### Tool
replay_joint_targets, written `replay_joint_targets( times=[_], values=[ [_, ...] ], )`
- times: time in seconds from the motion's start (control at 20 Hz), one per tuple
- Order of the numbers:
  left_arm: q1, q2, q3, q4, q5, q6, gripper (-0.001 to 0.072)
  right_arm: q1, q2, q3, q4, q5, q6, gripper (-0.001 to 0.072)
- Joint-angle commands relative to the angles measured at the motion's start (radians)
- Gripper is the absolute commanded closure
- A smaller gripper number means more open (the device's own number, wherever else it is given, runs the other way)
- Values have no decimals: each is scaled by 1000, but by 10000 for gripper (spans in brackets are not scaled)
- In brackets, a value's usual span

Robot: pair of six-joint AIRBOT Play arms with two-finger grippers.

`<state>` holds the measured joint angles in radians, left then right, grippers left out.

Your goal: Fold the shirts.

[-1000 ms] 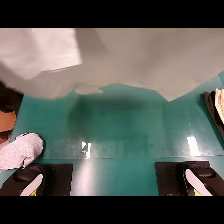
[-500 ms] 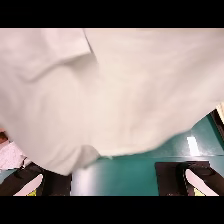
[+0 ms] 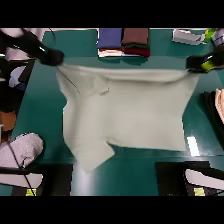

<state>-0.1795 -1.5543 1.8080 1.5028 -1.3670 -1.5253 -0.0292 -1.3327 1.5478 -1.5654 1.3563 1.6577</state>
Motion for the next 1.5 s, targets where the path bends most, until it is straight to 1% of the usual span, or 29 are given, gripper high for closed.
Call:
replay_joint_targets(
  times=[0.0,0.1,0.15,0.25,0.35,0.45,0.55,0.75,0.85,0.9,0.95,1.0,1.1,1.25,1.35,1.45],
  values=[
    [1,-137,-74,1,119,0,681,1,-156,-22,3,-72,-3,696],
    [1,-136,-71,2,175,0,681,1,-220,49,3,-53,-19,696],
    [1,-134,-62,2,166,0,680,1,-243,90,3,-34,-37,696],
    [1,-133,-51,1,87,15,681,-3,-262,151,2,23,-90,696],
    [1,-134,-67,-2,-10,17,680,-20,-248,143,2,75,-119,696],
    [1,-134,-114,-3,-43,19,680,-47,-207,58,2,76,-118,696],
    [1,-135,-171,-23,-35,15,680,-67,-163,-57,3,40,-118,696],
    [0,-135,-283,-152,76,16,680,-72,-122,-228,13,-46,-114,695],
    [1,-135,-297,-178,82,15,678,-72,-123,-259,85,-60,-114,682],
    [1,-134,-296,-178,70,15,635,-72,-123,-264,124,-75,-114,545],
    [1,-134,-291,-175,55,14,372,-74,-123,-261,149,-75,-114,422],
    [1,-132,-291,-168,41,12,219,-74,-122,-249,162,-70,-114,400],
    [1,-116,-277,-140,4,5,219,-74,-109,-214,158,-13,-114,400],
    [1,4,-301,-64,-9,-20,219,-100,-6,-263,147,14,-115,400],
    [0,134,-412,-63,24,-31,219,-149,100,-372,136,26,-121,400],
    [0,262,-567,-64,58,-57,219,-211,201,-510,86,46,-121,388]
  ],
)
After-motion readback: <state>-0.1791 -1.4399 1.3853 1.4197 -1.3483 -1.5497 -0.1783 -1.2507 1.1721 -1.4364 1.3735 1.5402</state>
